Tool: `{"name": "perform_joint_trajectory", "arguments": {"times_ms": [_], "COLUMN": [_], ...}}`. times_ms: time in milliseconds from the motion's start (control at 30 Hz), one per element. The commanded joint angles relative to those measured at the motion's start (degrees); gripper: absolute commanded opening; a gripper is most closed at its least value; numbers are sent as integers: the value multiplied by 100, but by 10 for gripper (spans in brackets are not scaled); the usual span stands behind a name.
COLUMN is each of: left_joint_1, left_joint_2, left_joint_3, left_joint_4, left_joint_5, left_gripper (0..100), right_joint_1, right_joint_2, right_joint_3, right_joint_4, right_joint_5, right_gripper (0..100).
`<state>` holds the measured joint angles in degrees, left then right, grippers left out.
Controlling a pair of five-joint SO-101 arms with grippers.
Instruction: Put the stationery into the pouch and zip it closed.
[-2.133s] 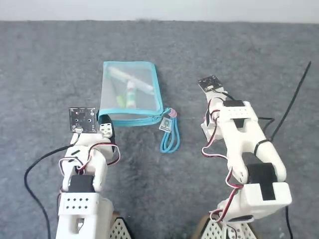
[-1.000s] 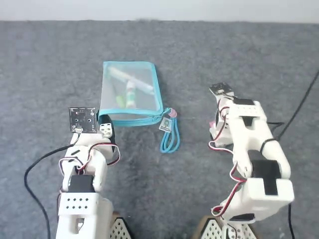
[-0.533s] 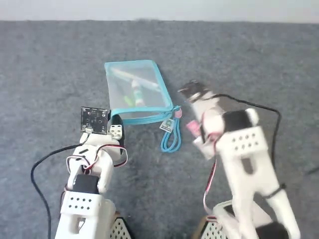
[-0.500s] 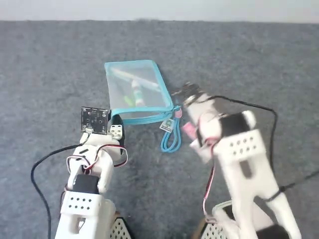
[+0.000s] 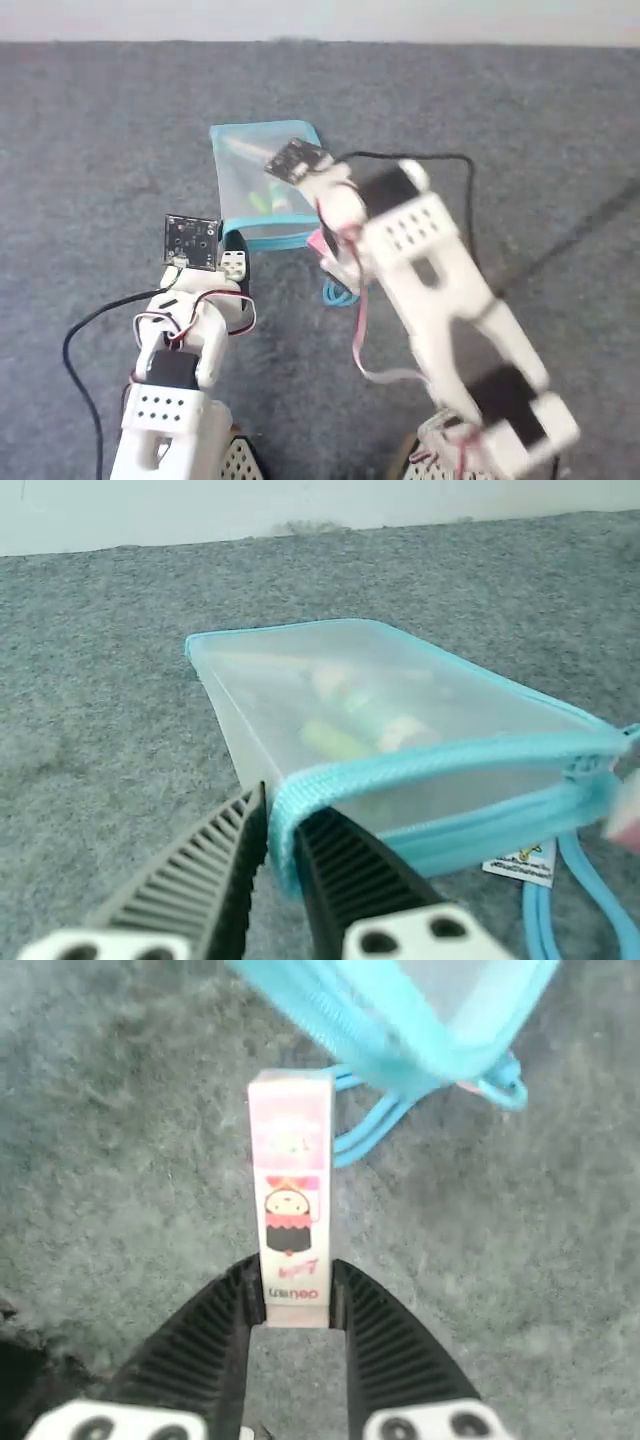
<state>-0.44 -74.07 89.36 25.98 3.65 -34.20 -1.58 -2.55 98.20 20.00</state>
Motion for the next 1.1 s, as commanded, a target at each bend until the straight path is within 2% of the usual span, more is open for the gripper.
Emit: {"name": "perform_joint_trajectory", "arguments": {"times_ms": [0,167,567,833,1067], "left_joint_1": [53,53,70,70,62], "left_joint_2": [-88,-88,-88,-79,-70], "left_joint_3": [-127,-127,-119,-119,-119], "left_joint_4": [-97,-88,-79,-79,-79], "left_joint_5": [-53,-53,-53,-53,-53], "left_gripper": [12,12,12,12,12], "right_joint_1": [-251,-541,-541,-549,-400], "right_joint_2": [813,1745,2765,2923,2712], "right_joint_3": [-1292,-2400,-4185,-4914,-5336], "right_joint_4": [365,435,391,295,400], "right_joint_5": [-53,-264,-580,-835,-914], "right_gripper": [6,6,9,240,236]}}
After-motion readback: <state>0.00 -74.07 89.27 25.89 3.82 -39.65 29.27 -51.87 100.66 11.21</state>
